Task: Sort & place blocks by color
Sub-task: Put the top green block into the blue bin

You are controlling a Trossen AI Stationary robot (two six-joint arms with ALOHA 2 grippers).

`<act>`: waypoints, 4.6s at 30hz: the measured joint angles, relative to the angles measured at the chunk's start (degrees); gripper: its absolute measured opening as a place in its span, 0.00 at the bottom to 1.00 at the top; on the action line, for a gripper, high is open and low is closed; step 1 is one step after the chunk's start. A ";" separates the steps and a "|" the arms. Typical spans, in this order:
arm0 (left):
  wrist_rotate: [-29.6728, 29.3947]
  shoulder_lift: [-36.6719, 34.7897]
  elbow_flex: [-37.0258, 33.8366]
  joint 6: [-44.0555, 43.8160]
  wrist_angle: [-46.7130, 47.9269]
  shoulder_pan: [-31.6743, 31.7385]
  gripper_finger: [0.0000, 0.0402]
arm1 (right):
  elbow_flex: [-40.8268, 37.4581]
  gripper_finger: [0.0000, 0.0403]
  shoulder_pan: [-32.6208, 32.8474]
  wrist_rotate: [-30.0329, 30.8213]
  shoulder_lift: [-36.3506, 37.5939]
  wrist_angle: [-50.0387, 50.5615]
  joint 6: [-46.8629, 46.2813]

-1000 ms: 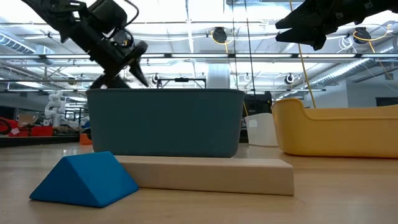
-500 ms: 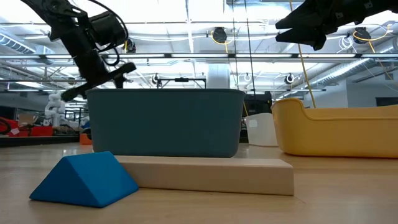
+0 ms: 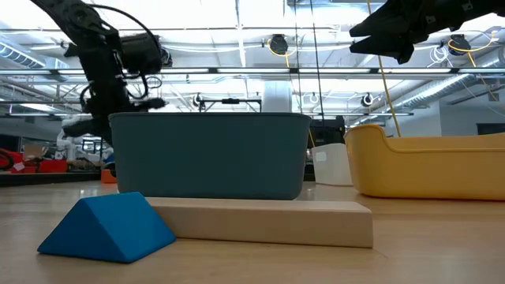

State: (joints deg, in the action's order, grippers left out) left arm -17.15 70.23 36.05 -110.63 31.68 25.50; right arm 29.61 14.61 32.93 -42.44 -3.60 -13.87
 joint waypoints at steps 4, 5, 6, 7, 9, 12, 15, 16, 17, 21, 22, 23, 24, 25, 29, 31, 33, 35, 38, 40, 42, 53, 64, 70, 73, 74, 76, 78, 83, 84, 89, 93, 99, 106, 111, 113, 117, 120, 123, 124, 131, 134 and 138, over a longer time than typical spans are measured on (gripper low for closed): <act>0.04 2.34 0.00 -0.60 -1.37 1.31 0.50 | 0.00 0.53 0.00 0.00 -0.01 0.00 0.02; 0.14 2.73 0.00 -0.61 -1.81 1.59 0.50 | 0.00 0.53 -0.01 0.00 0.00 -0.03 0.00; 0.26 2.96 0.00 -0.68 -2.25 1.88 0.50 | 0.00 0.53 -0.01 0.00 -0.01 -0.03 0.02; 0.38 3.18 0.00 -0.73 -2.63 2.20 0.50 | 0.00 0.53 -0.01 0.00 -0.02 0.00 0.00; 0.53 3.75 0.00 -1.08 -3.29 2.91 0.50 | 0.00 0.53 -0.01 0.00 -0.01 -0.04 0.01; 0.57 5.05 0.00 -2.46 -3.50 3.97 0.50 | 0.00 0.53 -0.01 0.00 -0.01 -0.03 0.01; 0.64 6.60 0.00 -2.69 -3.67 5.20 0.51 | 0.00 0.53 0.00 0.00 -0.02 -0.03 0.02; 0.77 7.27 0.00 -2.70 -4.21 5.61 0.52 | 0.00 0.53 -0.02 0.00 -0.02 -0.04 0.02; 1.31 7.85 0.00 -2.71 -4.75 6.08 0.53 | 0.00 0.53 0.00 0.00 -0.01 -0.02 0.02; 2.86 9.32 0.00 -2.12 -7.38 7.55 0.63 | 0.00 0.53 -0.01 0.00 -0.02 0.00 0.02; 2.93 9.43 0.00 -1.81 -7.81 7.82 0.65 | 0.00 0.53 -0.01 -0.01 -0.01 -0.01 0.02; 2.93 9.43 0.00 -1.62 -8.31 8.08 0.68 | 0.00 0.53 0.00 -0.01 -0.01 -0.04 0.00; 2.92 9.40 0.00 -1.61 -8.92 8.33 0.71 | 0.00 0.53 -0.02 -0.01 -0.01 -0.03 0.01; 2.93 9.39 0.00 -1.89 -9.30 8.48 0.73 | 0.00 0.53 -0.01 0.00 -0.01 -0.02 0.01; 3.50 9.39 0.00 -4.05 -8.65 9.31 0.83 | -0.02 0.53 -0.02 0.00 -0.02 -0.02 0.02; 3.85 9.40 0.00 -5.31 -7.99 9.78 0.86 | 0.00 0.53 -0.02 0.00 -0.02 -0.02 0.02; 4.19 9.41 0.00 -6.16 -7.78 10.26 0.88 | 0.00 0.53 -0.02 0.00 -0.02 -0.02 0.01; 4.56 9.41 0.00 -6.54 -7.78 10.84 0.90 | -0.02 0.53 -0.01 0.00 -0.02 -0.01 0.02; 5.41 9.41 0.00 -6.60 -7.82 11.86 0.92 | 0.00 0.53 0.00 0.00 -0.02 -0.04 0.00; 5.60 9.41 0.00 -6.88 -7.83 12.21 0.92 | 0.00 0.53 -0.01 -0.02 -0.01 -0.02 0.01; 5.68 9.41 0.00 -7.63 -7.93 12.46 0.93 | 0.00 0.53 -0.01 -0.01 -0.01 -0.02 0.01; 9.82 9.41 0.00 -10.82 -9.01 12.48 0.92 | 0.00 0.53 0.00 0.00 -0.02 -0.02 0.02; 14.54 13.99 0.39 -16.95 -9.39 13.95 0.89 | 0.00 0.53 -0.01 0.00 -0.02 -0.03 0.00; 16.41 14.26 0.26 -17.02 -9.13 15.29 0.76 | 0.00 0.53 -0.01 0.00 -0.02 -0.02 0.01; 16.82 14.33 0.22 -17.19 -8.56 15.41 0.65 | 0.00 0.53 -0.02 -0.01 0.00 -0.02 0.00; 17.02 14.34 0.20 -17.26 -8.39 15.41 0.60 | 0.00 0.53 -0.02 0.00 0.00 -0.02 0.02; 17.18 14.40 0.15 -17.47 -8.06 15.38 0.51 | 0.00 0.53 0.00 0.00 -0.02 -0.02 0.02; 17.20 14.41 0.15 -17.83 -7.71 15.36 0.40 | 0.00 0.53 -0.02 0.00 0.00 -0.02 0.01; 15.36 14.63 0.15 -16.52 -9.04 15.00 0.33 | -0.02 0.53 -0.02 -0.02 0.00 -0.04 0.02; 15.24 14.63 0.15 -15.94 -9.13 14.79 0.33 | 0.00 0.53 -0.01 0.00 0.00 -0.01 0.02; 14.54 14.63 0.11 -12.50 -9.86 13.32 0.33 | 0.00 0.53 -0.01 0.00 -0.01 -0.03 0.01; 13.59 14.69 -0.01 -0.17 -12.36 12.93 0.39 | 0.00 0.53 -0.02 -0.02 -0.02 -0.02 0.02; 12.60 13.99 -0.18 16.31 -16.47 12.69 0.36 | 0.00 0.53 -0.02 0.00 -0.02 -0.01 0.00; 9.38 12.29 -0.19 21.48 -21.46 10.97 0.34 | 0.00 0.53 -0.02 0.00 -0.02 -0.02 0.02; 3.76 11.23 -0.07 29.39 -24.48 10.73 0.37 | 0.00 0.53 0.00 -0.02 -0.02 0.01 0.02; 3.30 10.56 -0.13 32.71 -25.61 10.73 0.40 | 0.00 0.53 -0.02 0.00 -0.02 -0.06 0.02; 3.11 8.94 -0.07 39.66 -30.01 10.73 0.41 | 0.00 0.53 -0.01 -0.01 -0.02 -0.04 0.02; 3.15 7.46 -0.07 47.24 -32.30 10.73 0.34 | -0.01 0.53 -0.02 0.00 -0.02 -0.02 0.00; 4.12 6.06 -0.04 57.57 -34.45 10.39 0.33 | 0.00 0.53 0.00 -0.02 -0.02 -0.02 0.02; 4.81 5.55 -0.04 61.66 -34.69 10.16 0.33 | 0.00 0.53 -0.01 -0.01 -0.02 -0.02 0.02; 8.35 0.47 -0.04 85.16 -35.32 7.45 0.34 | 0.00 0.53 -0.02 0.00 -0.02 -0.06 0.02; 11.61 -2.08 -0.04 89.64 -35.35 6.01 0.37 | 0.00 0.53 0.00 -0.02 -0.02 -0.03 0.01; 15.10 -4.62 -0.04 92.66 -35.32 3.68 0.37 | 0.00 0.53 0.00 -0.02 -0.02 -0.02 0.02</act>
State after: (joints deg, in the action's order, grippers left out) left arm -2.05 65.61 36.01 -17.97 -3.64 29.18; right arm 29.61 14.61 32.91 -42.46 -3.62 -13.85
